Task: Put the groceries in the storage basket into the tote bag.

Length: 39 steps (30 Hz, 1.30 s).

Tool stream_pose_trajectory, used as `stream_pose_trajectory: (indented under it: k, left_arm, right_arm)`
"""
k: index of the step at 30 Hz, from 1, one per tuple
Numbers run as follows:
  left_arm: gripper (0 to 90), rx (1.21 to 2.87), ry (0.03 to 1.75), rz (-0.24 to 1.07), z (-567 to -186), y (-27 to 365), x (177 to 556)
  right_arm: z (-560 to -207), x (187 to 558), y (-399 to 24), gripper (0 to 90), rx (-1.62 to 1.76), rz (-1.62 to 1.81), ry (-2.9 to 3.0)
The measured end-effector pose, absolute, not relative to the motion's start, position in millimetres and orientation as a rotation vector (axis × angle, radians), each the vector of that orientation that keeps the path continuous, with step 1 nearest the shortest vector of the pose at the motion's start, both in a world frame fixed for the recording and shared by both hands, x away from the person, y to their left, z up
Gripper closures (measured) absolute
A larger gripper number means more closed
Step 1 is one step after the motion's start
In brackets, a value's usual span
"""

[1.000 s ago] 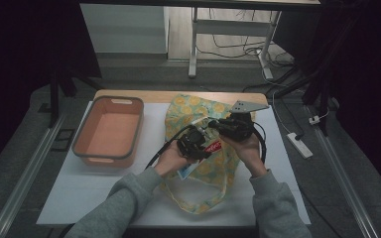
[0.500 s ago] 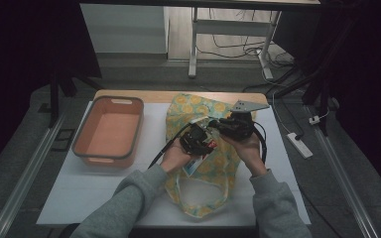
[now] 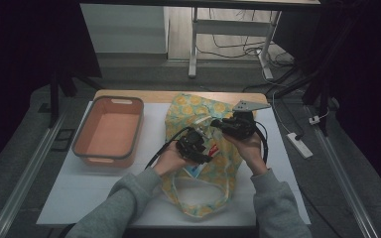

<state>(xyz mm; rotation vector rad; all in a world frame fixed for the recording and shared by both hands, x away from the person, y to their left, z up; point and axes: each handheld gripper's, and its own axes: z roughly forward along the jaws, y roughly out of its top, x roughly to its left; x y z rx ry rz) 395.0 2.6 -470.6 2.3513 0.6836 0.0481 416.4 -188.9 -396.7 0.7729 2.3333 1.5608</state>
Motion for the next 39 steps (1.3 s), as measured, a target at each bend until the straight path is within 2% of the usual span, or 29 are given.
stream_pose_trajectory:
  k: [10, 24, 39]
  left_arm:
    - [41.6, 2.235, 0.654, 0.096, -440, 54, 365]
    - [37.1, 2.171, 0.727, 0.119, -439, 117, 353]
    - [37.3, 2.182, 0.76, 0.129, -443, 144, 350]
  right_arm:
    - [-401, 415, -187, 89.3, 0.764, 1.536, 2.371]
    - [-416, 393, -189, 89.2, 0.791, 1.462, 2.431]
    - [-434, 366, -207, 89.2, 0.819, 1.389, 2.453]
